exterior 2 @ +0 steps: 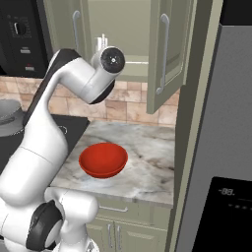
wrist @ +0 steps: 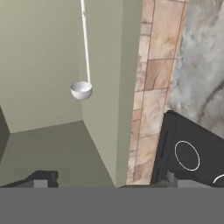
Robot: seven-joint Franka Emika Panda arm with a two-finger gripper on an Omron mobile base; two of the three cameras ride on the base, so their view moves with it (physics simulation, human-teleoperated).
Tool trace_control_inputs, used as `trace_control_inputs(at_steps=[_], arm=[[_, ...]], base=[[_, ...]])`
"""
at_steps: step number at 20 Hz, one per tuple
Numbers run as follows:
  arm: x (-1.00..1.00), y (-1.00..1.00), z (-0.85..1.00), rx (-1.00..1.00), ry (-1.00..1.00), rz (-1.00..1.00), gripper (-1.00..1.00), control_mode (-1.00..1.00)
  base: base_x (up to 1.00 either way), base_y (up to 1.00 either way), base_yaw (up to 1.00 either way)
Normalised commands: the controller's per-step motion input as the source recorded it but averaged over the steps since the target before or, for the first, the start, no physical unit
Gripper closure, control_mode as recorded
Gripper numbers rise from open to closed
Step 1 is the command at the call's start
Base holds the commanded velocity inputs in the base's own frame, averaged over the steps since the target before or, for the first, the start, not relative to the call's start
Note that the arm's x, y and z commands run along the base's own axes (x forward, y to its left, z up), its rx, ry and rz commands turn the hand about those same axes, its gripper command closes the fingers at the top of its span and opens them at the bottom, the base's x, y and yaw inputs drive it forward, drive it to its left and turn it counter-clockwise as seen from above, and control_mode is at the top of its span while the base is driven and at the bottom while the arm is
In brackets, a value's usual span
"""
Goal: Open the cabinet and move the ladle to the pot. Then close the cabinet.
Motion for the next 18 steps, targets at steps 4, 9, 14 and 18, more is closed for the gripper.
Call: trace_control_inputs(at_steps=[4, 9, 14, 18], arm=[[-0.27, 0.25, 0.03, 0.0, -0.03, 0.06, -1.0, -1.0], [-0.57, 0.58, 0.14, 0.0, -0.05, 0.01, -1.0, -1.0], [-0.45, 0.65, 0.02, 0.0, -0.07, 0.0, -1.0, -1.0], [-0.18, 0.49, 0.0, 0.0, -0.03, 0.0, -1.0, -1.0]], base=[[0.0, 0.0, 0.0], [0.0, 0.0, 0.0], [0.0, 0.0, 0.0], [0.0, 0.0, 0.0]])
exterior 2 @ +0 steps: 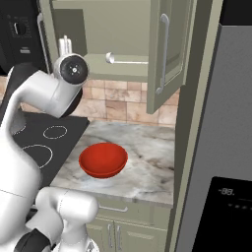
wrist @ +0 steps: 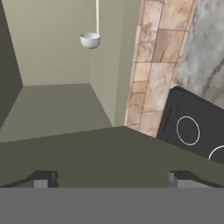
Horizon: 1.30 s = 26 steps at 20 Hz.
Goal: Open the cabinet and move the ladle to the pot. Then close the cabinet.
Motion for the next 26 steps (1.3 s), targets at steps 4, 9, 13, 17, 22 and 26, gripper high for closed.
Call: trace_control_inputs(at_steps=[4, 9, 13, 17, 22, 26], arm=[[-0.01, 0.29, 0.0, 0.0, 0.0, 0.0, -1.0, -1.0], [0.0, 0.21, 0.0, 0.0, 0.0, 0.0, -1.0, -1.0], [-0.14, 0.29, 0.0, 0.0, 0.0, 0.0, -1.0, -1.0], [-0.16, 0.25, 0.0, 0.0, 0.0, 0.0, -1.0, -1.0], [-0.15, 0.25, 0.0, 0.0, 0.0, 0.0, -1.0, -1.0], [-0.18, 0.29, 0.0, 0.0, 0.0, 0.0, -1.0, -1.0]], base=[[0.0, 0.0, 0.0], [0.0, 0.0, 0.0], [0.0, 0.0, 0.0], [0.0, 0.0, 0.0], [0.0, 0.0, 0.0], [0.0, 0.0, 0.0]])
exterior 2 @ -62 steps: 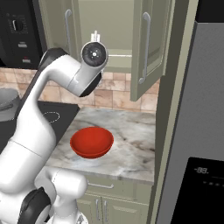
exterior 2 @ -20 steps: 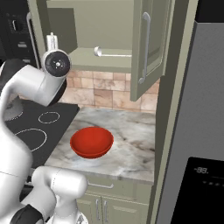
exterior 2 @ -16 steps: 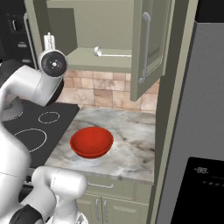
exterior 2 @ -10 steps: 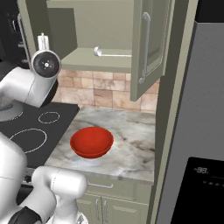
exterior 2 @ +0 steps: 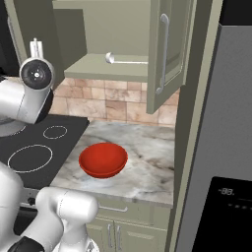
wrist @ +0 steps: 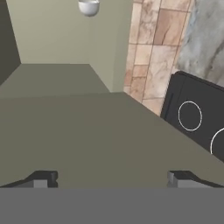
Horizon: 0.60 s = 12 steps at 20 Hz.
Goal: Open the cabinet and move the ladle to the pot. Then close the cabinet.
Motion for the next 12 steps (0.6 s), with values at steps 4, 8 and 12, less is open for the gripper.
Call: trace_control_inputs(at_steps=[4, 8, 12], arm=[[-0.13, 0.24, 0.0, 0.0, 0.0, 0.0, -1.0, -1.0], [-0.11, 0.18, 0.0, 0.0, 0.0, 0.0, -1.0, -1.0], [-0.03, 0.16, 0.0, 0.0, 0.0, 0.0, -1.0, -1.0]], base=[[0.0, 0.0, 0.0], [0.0, 0.0, 0.0], [0.0, 0.0, 0.0]])
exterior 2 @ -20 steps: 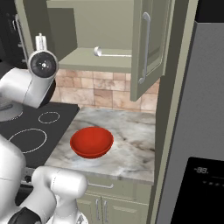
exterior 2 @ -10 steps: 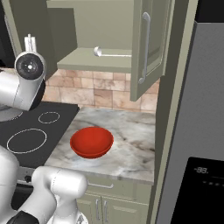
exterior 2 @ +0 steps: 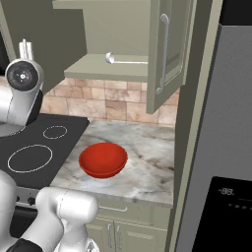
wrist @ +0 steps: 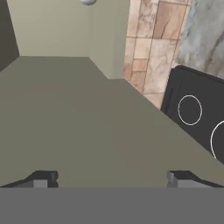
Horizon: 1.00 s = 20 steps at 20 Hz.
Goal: Open the cabinet and move the ladle to the pot. Then close the cabinet.
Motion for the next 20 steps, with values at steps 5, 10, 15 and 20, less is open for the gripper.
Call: trace_control_inputs(at_steps=[5, 10, 15, 20], arm=[[0.0, 0.2, 0.0, 0.0, 0.0, 0.01, -1.0, -1.0], [0.0, 0.08, 0.0, 0.02, -0.01, 0.05, -1.0, -1.0], [0.06, 0.0, 0.0, 0.0, 0.02, 0.01, -1.0, -1.0], [-0.16, -0.02, 0.0, -0.07, -0.02, 0.0, -1.0, -1.0]], base=[[0.0, 0.0, 0.0], [0.0, 0.0, 0.0], [0.0, 0.0, 0.0], [0.0, 0.0, 0.0]])
